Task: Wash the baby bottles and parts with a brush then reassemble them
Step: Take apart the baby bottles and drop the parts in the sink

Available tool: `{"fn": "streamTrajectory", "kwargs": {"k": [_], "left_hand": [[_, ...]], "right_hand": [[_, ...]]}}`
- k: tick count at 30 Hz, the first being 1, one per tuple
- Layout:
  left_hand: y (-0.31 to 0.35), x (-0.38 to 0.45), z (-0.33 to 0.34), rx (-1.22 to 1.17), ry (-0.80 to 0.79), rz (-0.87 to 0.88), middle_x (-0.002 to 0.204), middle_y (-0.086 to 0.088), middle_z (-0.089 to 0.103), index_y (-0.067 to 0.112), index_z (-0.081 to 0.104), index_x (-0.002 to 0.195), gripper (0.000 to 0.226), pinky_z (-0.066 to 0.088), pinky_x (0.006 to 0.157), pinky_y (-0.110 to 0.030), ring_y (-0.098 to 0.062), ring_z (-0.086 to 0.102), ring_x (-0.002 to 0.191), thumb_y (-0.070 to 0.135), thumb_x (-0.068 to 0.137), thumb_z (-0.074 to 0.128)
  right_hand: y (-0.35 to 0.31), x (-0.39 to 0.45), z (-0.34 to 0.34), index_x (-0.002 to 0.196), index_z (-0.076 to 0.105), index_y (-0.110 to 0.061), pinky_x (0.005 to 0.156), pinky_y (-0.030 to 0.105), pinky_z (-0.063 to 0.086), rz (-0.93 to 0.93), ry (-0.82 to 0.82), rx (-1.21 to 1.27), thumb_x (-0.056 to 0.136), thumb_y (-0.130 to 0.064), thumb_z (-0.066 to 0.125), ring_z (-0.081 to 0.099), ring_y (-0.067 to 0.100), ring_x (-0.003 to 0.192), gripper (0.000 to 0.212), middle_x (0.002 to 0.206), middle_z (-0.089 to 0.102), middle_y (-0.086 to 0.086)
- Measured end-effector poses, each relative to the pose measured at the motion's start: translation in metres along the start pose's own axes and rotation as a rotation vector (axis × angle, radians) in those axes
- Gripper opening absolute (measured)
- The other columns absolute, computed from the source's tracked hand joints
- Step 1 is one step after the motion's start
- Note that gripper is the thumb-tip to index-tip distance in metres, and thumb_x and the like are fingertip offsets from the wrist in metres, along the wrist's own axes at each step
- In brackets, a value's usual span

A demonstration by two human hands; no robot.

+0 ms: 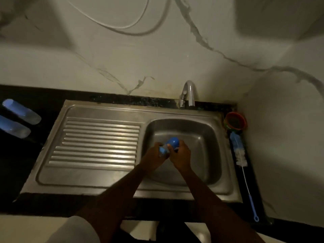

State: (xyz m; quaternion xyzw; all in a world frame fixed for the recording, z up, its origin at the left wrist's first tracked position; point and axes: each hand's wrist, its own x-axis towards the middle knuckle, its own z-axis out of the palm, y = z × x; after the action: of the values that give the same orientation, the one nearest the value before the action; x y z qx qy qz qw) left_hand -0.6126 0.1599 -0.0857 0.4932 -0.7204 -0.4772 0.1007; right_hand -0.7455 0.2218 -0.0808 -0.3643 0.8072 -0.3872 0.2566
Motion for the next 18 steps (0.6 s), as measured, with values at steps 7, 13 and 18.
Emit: {"fn": "streamTrajectory", "kwargs": {"k": [7,13,18], "left_hand": [[-0.019,0.005,0.027,0.097,0.019,-0.091,0.115,-0.013,0.067,0.006,0.059,0.126,0.051,0.034,0.076,-0.015,-0.028,0.065,0.106,0.03,0.087,0.079],[-0.041,0.008,0.038,0.095,0.072,0.046,0.116,-0.014,0.066,0.004,0.062,0.125,0.051,0.043,0.092,-0.025,-0.027,0.064,0.108,0.025,0.083,0.083],[-0.048,0.022,0.038,0.155,0.006,0.214,0.098,-0.004,0.073,0.013,0.069,0.106,0.044,0.053,0.078,-0.033,-0.02,0.068,0.087,0.042,0.077,0.084]], "right_hand": [[0.041,0.003,-0.019,0.113,0.067,-0.014,0.073,0.009,0.046,0.091,-0.089,0.03,0.086,-0.028,0.08,0.065,0.01,0.086,0.033,0.095,0.067,-0.005],[0.079,-0.001,-0.027,0.114,0.058,-0.009,0.076,0.025,0.046,0.111,-0.15,-0.173,0.078,-0.018,0.085,0.063,0.015,0.09,0.046,0.102,0.066,0.002],[0.098,-0.011,-0.029,0.107,0.053,-0.005,0.059,0.018,0.035,0.024,-0.213,-0.374,0.069,-0.002,0.081,0.06,0.019,0.081,0.047,0.091,0.058,0.001]]}}
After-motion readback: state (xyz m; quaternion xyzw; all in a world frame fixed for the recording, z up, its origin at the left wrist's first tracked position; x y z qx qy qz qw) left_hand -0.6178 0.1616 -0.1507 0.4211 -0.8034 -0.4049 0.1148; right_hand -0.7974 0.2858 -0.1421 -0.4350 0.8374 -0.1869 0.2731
